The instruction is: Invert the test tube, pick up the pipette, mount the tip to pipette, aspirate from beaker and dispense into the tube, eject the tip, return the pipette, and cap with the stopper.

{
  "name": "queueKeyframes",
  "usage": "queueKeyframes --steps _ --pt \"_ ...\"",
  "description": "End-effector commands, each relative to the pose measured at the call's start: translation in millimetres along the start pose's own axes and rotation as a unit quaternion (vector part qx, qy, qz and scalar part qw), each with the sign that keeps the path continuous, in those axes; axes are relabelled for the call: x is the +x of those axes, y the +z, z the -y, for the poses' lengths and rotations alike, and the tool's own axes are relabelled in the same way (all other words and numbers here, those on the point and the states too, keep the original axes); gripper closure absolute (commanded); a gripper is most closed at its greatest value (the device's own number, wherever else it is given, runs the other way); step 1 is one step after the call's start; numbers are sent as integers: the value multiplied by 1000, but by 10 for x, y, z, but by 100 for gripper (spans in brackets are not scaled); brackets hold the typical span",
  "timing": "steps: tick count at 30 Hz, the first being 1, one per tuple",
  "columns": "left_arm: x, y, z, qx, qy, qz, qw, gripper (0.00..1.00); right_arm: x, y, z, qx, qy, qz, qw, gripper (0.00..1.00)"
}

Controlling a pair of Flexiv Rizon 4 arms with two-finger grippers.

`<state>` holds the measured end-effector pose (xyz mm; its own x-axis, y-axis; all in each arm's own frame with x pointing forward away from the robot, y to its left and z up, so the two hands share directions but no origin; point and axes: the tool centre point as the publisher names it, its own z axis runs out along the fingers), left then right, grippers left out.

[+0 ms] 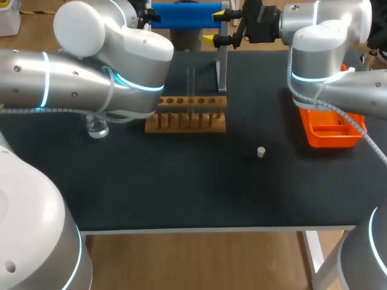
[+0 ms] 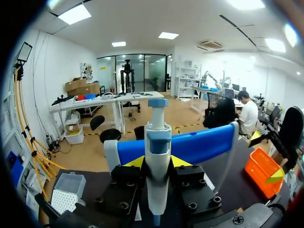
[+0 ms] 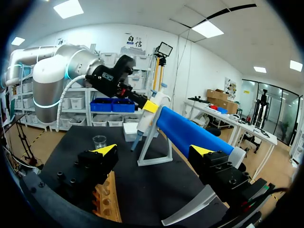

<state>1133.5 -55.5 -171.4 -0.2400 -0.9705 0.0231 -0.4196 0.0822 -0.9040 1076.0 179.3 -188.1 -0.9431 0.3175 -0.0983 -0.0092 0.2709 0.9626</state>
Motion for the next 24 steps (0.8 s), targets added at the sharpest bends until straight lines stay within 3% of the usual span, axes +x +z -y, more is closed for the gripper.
queueKeyframes --steps 1,24 --pt "15 63 46 -12 0 8 1000 100 13 -1 6 -1 -1 2 1000 0" --pt "-37 231 -33 -42 -27 49 998 100 13 -1 6 -1 -1 2 1000 0"
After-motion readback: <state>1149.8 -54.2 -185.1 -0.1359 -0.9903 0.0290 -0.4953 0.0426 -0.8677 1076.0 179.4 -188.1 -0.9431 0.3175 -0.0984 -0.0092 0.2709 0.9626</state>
